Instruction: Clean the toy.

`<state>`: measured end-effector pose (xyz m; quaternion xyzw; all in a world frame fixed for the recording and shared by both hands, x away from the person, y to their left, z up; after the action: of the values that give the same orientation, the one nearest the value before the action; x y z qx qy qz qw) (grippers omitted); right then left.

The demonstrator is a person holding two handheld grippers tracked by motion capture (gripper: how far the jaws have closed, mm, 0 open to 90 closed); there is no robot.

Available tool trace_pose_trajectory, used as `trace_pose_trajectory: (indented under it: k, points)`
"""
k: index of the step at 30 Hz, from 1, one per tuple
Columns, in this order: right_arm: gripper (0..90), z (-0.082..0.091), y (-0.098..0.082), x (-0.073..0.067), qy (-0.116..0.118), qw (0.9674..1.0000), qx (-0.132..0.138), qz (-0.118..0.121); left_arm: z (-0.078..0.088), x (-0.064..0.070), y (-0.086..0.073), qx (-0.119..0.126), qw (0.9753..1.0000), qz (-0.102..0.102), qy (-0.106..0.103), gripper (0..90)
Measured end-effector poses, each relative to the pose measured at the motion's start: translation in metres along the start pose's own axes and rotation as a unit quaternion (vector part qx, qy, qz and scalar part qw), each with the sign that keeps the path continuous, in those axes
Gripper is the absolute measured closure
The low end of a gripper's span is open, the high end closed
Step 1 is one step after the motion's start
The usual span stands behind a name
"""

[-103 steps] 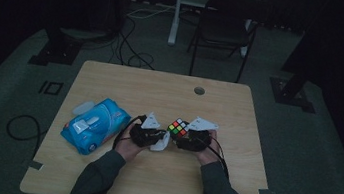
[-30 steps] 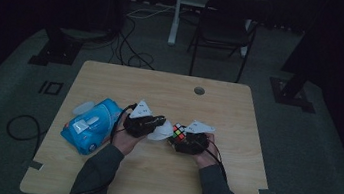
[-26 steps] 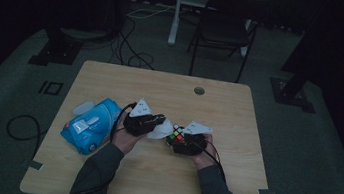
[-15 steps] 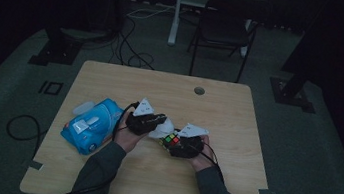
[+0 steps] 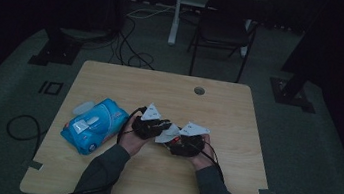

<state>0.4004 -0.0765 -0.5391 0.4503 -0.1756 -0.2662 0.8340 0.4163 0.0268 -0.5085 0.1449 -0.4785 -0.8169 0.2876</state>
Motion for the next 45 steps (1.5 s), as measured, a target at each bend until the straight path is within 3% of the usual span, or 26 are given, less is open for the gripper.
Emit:
trace_pose_trajectory:
  k: [6, 17, 19, 25, 45]
  points:
    - [34.2, 0.0, -0.002, 0.002, -0.006, 1.0, -0.003, 0.002, -0.001, 0.003, -0.001, -0.015, 0.9998, 0.0, -0.011, 74.1]
    - [34.3, 0.002, 0.0, 0.007, -0.014, 0.9999, 0.0, -0.002, -0.002, 0.004, 0.001, -0.021, 0.9988, 0.03, -0.033, 61.9]
    - [34.2, 0.002, 0.0, 0.006, -0.014, 0.9999, -0.001, -0.001, -0.003, 0.003, 0.0, -0.024, 0.9984, 0.035, -0.037, 62.8]
    - [34.2, 0.001, -0.002, 0.005, -0.012, 0.9999, -0.004, 0.003, -0.001, 0.001, 0.001, -0.028, 0.9989, 0.021, -0.03, 81.1]
    - [34.3, 0.003, 0.003, -0.005, -0.002, 0.9997, -0.001, 0.024, -0.006, -0.011, 0.011, -0.019, 0.9997, 0.011, -0.013, 84.0]
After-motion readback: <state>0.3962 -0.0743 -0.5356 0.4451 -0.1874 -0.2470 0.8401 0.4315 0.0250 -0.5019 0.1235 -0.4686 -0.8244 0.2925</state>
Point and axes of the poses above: each handheld gripper's, and its own axes: z roughly backward along the jaws, y roughly out of its top, x roughly to its right, the point moved 7 cm from there along -z, roughly forward along the jaws, and after that the axes turned 1 degree about z, right-handed, at the moved point
